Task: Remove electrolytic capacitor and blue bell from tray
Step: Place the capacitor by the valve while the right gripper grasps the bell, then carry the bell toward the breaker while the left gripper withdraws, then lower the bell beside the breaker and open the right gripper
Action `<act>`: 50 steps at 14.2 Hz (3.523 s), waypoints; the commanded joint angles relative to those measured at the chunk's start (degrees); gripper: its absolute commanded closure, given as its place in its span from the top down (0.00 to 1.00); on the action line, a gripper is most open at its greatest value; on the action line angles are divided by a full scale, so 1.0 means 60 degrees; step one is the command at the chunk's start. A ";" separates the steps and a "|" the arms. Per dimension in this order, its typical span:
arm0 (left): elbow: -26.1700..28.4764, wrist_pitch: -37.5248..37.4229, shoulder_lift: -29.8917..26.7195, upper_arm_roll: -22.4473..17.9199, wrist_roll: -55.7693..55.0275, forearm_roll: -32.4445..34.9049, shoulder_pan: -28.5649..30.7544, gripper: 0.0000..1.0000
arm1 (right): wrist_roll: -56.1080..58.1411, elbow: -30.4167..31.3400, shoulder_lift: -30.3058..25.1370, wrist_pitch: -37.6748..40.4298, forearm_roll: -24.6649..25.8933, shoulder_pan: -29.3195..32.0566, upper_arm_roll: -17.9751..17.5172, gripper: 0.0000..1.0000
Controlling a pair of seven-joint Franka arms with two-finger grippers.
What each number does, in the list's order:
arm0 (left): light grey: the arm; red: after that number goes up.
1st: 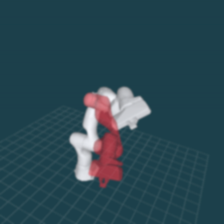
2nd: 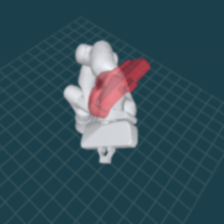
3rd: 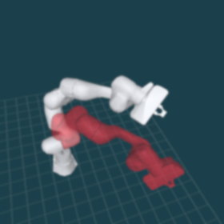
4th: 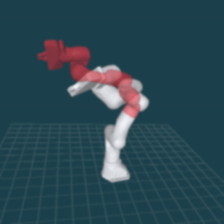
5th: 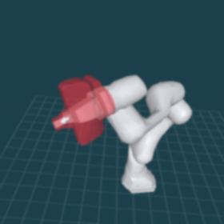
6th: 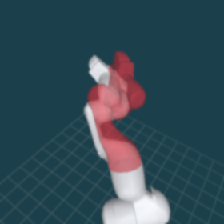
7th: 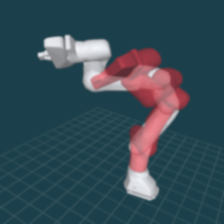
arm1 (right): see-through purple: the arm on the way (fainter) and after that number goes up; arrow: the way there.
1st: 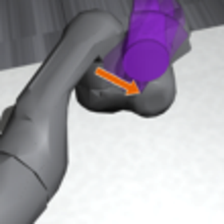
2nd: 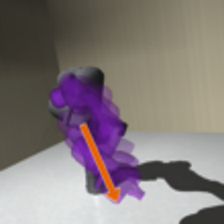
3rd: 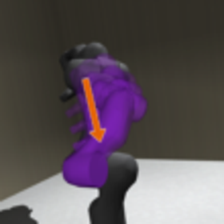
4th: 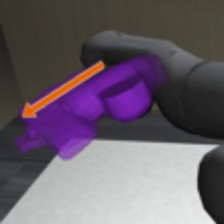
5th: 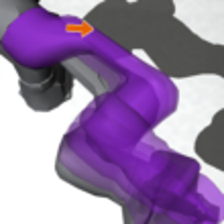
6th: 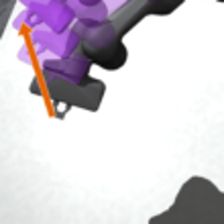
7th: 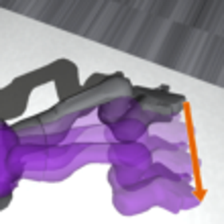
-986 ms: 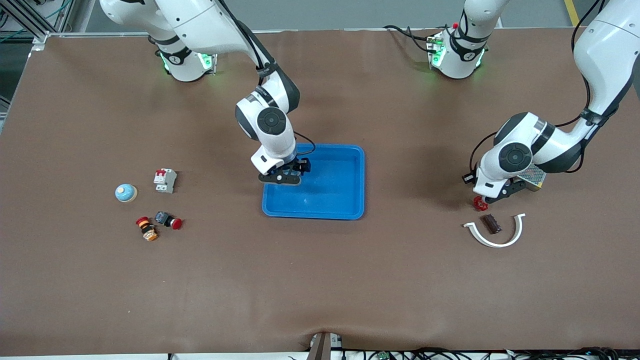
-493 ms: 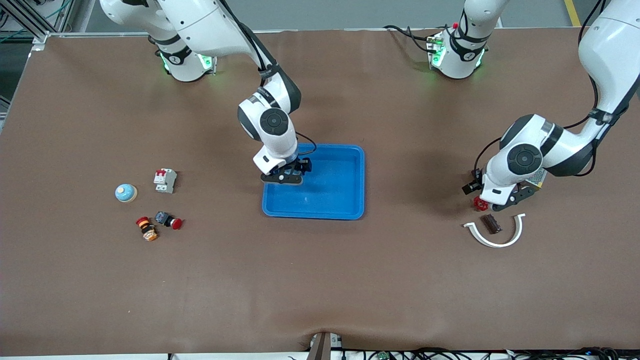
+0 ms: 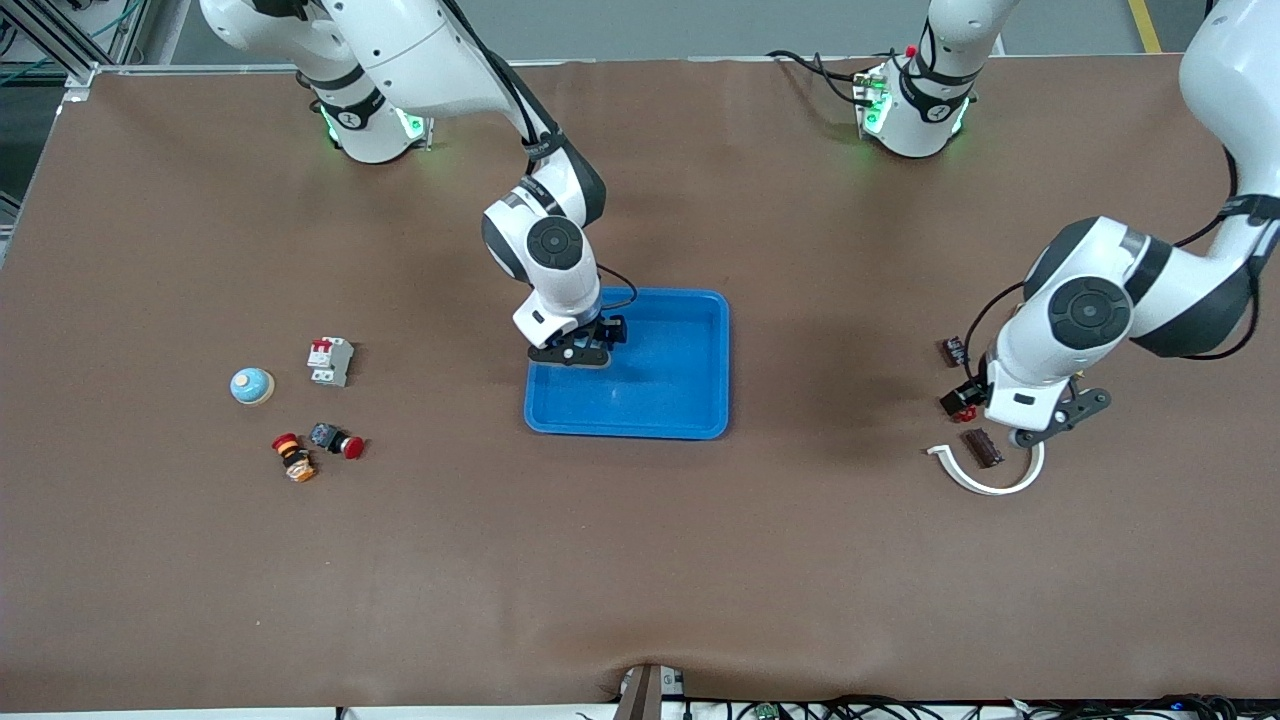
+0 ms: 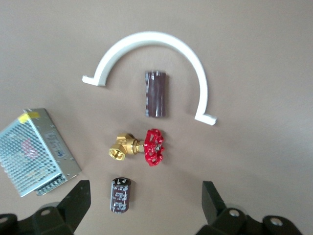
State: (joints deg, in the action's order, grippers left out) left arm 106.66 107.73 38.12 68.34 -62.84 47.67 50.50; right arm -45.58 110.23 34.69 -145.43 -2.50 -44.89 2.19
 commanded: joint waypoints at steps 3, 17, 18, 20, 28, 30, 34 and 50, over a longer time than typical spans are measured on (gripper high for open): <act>-0.1296 -0.0991 -0.0113 0.0664 0.1214 -0.0298 -0.0052 1.00 | -0.0283 0.0011 0.0005 -0.0034 0.0182 -0.0107 0.0118 0.41; -0.3405 -0.1959 -0.0566 0.0715 0.2344 -0.0952 -0.1687 1.00 | 0.3035 -0.0414 -0.2381 0.3581 0.0123 0.1896 0.0148 0.41; -0.3654 -0.1959 -0.0829 0.0071 0.2344 -0.1494 -0.2244 1.00 | 0.3883 -0.0414 -0.2557 0.3917 0.0123 0.2277 0.0148 0.41; -0.3933 -0.1959 -0.1284 -0.1145 0.2373 -0.2170 -0.3416 1.00 | 0.6062 -0.0326 -0.2909 0.4286 0.0123 0.3155 0.0148 0.41; -0.3935 -0.1871 -0.3773 -0.7589 0.5226 -0.6358 -0.7680 1.00 | 1.0203 0.1032 -0.3349 0.3369 0.0153 0.5268 0.0162 0.41; -0.3803 -0.1943 -0.4242 -0.8413 0.6046 -0.6931 -0.8034 1.00 | 1.0366 0.2042 -0.3437 0.1994 0.0153 0.5298 0.0162 0.41; -0.2473 -0.1959 -0.5837 -0.9775 0.8038 -0.7914 -0.8283 1.00 | 1.0337 0.3028 -0.3291 0.0304 0.0123 0.5298 0.0148 0.41; -0.1049 -0.2207 -0.7570 -1.0160 0.8921 -0.8018 -0.8504 1.00 | 1.0351 0.3337 -0.2119 -0.1499 0.0079 0.5108 0.0118 0.43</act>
State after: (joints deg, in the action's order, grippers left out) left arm 99.70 95.37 -6.26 7.79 -10.90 0.17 -0.52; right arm 16.07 129.83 22.38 -153.74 -2.21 -14.36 3.06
